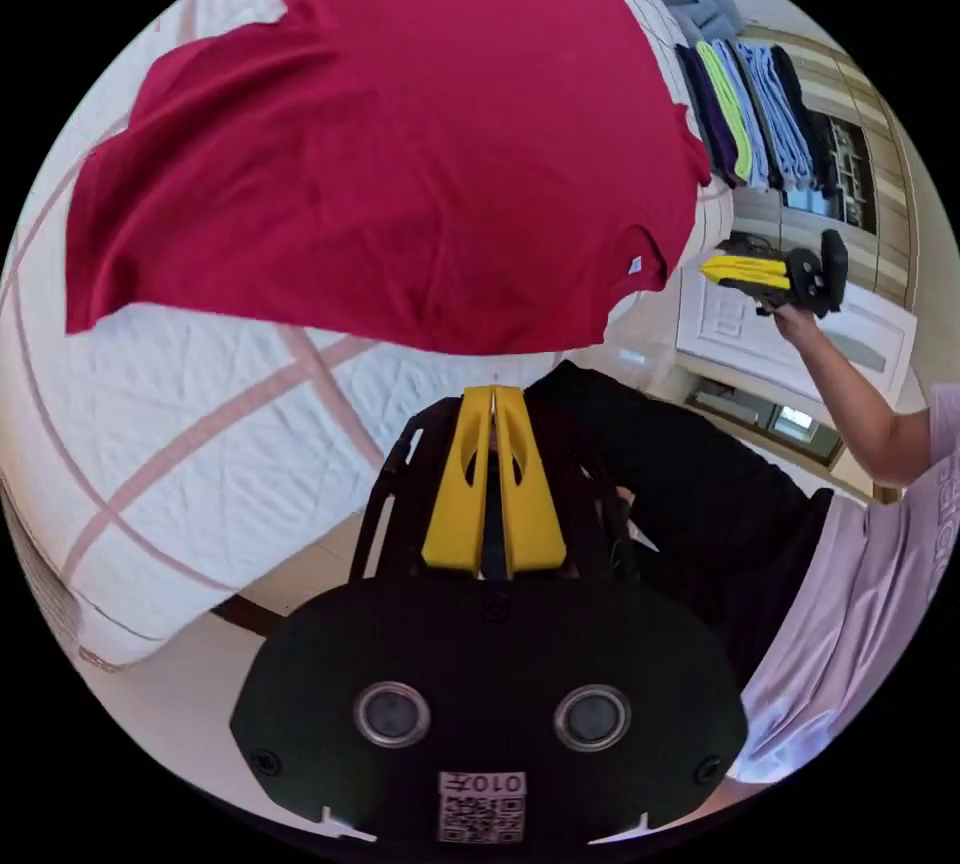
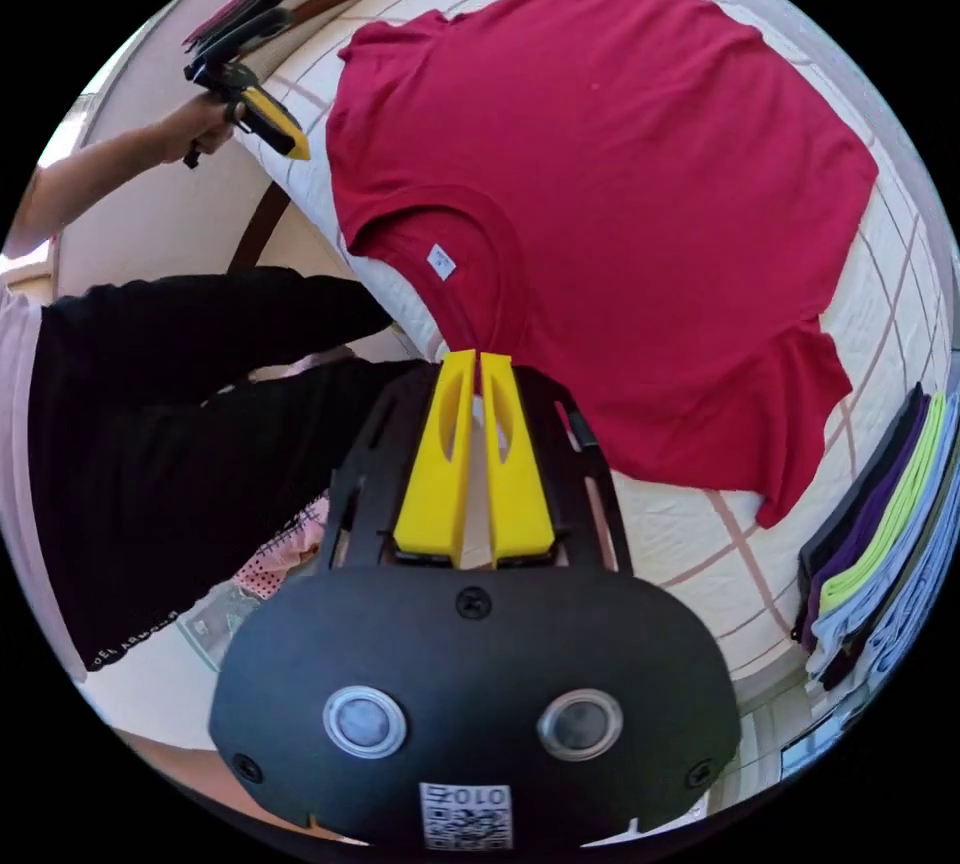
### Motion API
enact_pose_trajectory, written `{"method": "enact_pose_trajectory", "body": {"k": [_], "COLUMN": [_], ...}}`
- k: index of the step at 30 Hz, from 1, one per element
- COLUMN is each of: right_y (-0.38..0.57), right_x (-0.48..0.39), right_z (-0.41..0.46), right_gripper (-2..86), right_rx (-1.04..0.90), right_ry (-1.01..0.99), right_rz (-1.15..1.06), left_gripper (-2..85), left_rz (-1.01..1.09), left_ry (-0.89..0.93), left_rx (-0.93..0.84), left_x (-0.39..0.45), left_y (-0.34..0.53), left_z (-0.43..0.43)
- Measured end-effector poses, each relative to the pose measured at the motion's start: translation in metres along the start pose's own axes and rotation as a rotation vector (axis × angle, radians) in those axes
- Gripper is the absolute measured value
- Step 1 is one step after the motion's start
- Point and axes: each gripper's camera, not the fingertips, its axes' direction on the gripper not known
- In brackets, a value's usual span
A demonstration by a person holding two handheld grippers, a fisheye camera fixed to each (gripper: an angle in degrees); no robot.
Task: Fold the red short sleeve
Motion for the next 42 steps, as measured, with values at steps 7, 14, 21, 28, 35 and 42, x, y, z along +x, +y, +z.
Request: {"method": "enact_pose_trajectory", "body": {"k": [7, 14, 21, 28, 35, 42], "right_y": [-0.109, -0.194, -0.272, -0.404, -0.435, -0.423], "right_x": [-0.023, -0.056, -0.038, -0.019, -0.043, -0.046], "right_z": [-0.033, 0.014, -0.075, -0.091, -0.067, -0.116], "right_gripper": [3.6, 3.7, 9.1, 10.3, 5.5, 4.1], "right_rx": [0.227, -0.095, 0.142, 0.017, -0.112, -0.015], "right_ry": [0.027, 0.086, 0.102, -0.054, 0.095, -0.043], "right_rz": [-0.097, -0.206, -0.231, -0.345, -0.468, -0.685], "left_gripper": [-0.1, 0.3, 4.1, 6.9, 2.5, 0.1], "left_rz": [-0.281, -0.286, -0.409, -0.553, -0.541, -0.487], "left_ry": [-0.081, -0.006, 0.150, 0.115, 0.109, 0.025], "left_rx": [0.103, 0.172, 0.486, 0.617, 0.614, 0.765], "left_x": [-0.060, -0.089, -0.120, -0.145, -0.140, -0.106], "left_y": [0.046, 0.084, 0.156, 0.225, 0.259, 0.323], "left_z": [-0.059, -0.083, -0.127, -0.150, -0.156, -0.179]}}
